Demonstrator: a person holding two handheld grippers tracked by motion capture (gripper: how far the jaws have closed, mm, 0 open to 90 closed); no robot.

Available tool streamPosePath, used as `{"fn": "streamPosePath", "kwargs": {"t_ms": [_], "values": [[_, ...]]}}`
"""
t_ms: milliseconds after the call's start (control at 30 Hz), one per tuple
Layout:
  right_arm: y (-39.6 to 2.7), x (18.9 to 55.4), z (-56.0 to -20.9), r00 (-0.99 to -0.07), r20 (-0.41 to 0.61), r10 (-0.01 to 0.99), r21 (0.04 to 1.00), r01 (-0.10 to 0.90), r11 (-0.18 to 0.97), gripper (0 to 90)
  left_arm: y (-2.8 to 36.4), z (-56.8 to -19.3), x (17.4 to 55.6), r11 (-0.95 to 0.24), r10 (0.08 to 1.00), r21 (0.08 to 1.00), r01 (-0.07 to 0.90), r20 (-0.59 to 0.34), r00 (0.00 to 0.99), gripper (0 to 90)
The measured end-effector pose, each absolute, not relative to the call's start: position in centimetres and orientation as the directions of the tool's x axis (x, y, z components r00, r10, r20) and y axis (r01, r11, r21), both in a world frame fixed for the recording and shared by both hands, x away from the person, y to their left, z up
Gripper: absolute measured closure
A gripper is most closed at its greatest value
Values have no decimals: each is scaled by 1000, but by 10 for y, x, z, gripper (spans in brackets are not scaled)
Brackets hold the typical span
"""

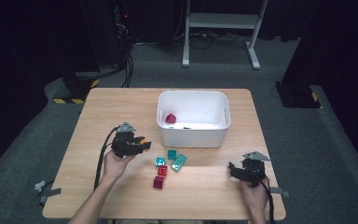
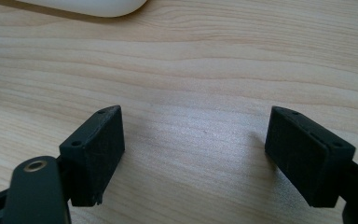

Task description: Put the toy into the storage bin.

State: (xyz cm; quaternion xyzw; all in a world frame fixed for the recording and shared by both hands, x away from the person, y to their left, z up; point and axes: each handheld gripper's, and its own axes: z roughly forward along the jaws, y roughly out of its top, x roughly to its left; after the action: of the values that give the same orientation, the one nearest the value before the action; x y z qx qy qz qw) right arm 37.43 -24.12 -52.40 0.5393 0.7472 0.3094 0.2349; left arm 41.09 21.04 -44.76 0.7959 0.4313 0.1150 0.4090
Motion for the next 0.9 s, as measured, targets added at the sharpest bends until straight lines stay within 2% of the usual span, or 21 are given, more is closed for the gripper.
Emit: {"fn": "streamPosePath", "kwargs": {"t_ms": [900], "values": [[-241,374,-524,-310,-18,951,717,659,228,195,205,-409,412,-320,750,765,559,-157,643,573]]}}
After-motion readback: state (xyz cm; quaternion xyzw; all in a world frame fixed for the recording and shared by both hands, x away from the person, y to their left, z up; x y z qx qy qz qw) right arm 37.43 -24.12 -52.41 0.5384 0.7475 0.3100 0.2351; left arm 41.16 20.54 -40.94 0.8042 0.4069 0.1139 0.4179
